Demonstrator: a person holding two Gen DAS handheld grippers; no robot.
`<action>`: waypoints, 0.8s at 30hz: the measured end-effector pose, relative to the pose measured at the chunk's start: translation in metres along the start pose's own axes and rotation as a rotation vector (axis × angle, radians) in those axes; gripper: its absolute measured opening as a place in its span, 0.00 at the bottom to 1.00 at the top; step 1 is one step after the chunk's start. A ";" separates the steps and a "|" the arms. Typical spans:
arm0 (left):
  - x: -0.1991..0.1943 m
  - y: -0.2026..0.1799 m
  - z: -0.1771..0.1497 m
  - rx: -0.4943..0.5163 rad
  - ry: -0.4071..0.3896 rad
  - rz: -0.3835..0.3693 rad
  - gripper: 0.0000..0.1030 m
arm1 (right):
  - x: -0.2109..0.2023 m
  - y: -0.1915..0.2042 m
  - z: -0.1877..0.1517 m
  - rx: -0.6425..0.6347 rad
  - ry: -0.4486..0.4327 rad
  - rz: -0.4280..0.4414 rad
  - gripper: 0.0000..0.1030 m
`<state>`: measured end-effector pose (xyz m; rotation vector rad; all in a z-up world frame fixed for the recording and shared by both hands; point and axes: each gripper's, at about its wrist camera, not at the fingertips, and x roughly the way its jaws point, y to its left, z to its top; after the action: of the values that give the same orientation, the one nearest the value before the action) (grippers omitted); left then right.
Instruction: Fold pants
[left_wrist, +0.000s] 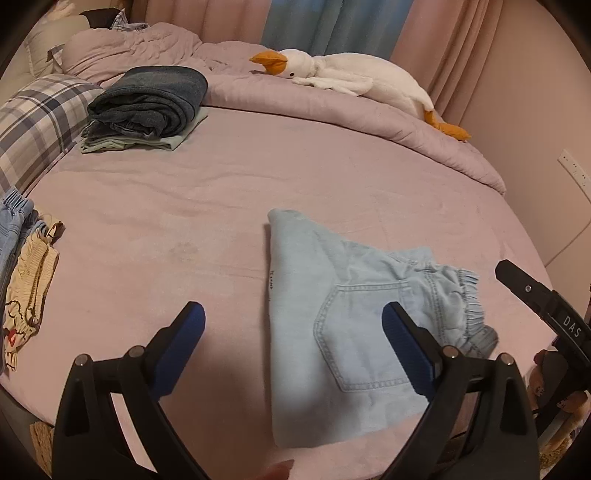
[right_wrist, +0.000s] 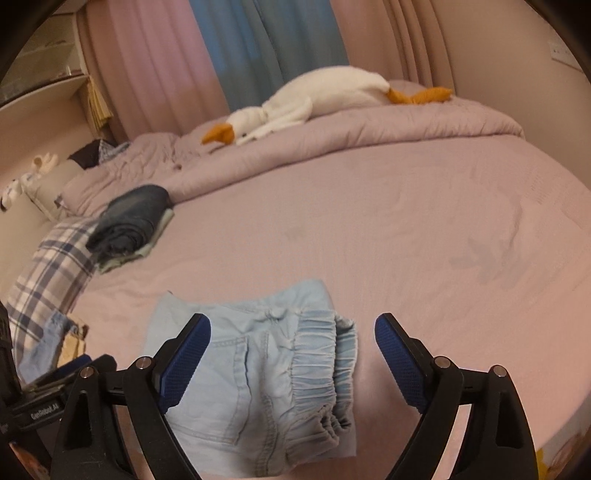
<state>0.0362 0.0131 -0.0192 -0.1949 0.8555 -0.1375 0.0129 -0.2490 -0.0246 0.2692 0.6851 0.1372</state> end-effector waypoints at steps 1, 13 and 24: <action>-0.002 0.000 0.000 -0.003 -0.003 -0.003 0.97 | -0.001 0.000 0.001 -0.003 -0.006 0.001 0.88; -0.016 -0.005 0.001 -0.010 -0.016 0.004 0.98 | -0.006 0.004 0.000 -0.020 -0.015 -0.004 0.88; -0.017 -0.002 0.002 -0.025 -0.020 0.007 0.98 | -0.004 0.008 0.000 -0.039 -0.003 -0.008 0.88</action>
<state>0.0260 0.0144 -0.0047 -0.2160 0.8385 -0.1186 0.0098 -0.2427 -0.0200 0.2294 0.6794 0.1427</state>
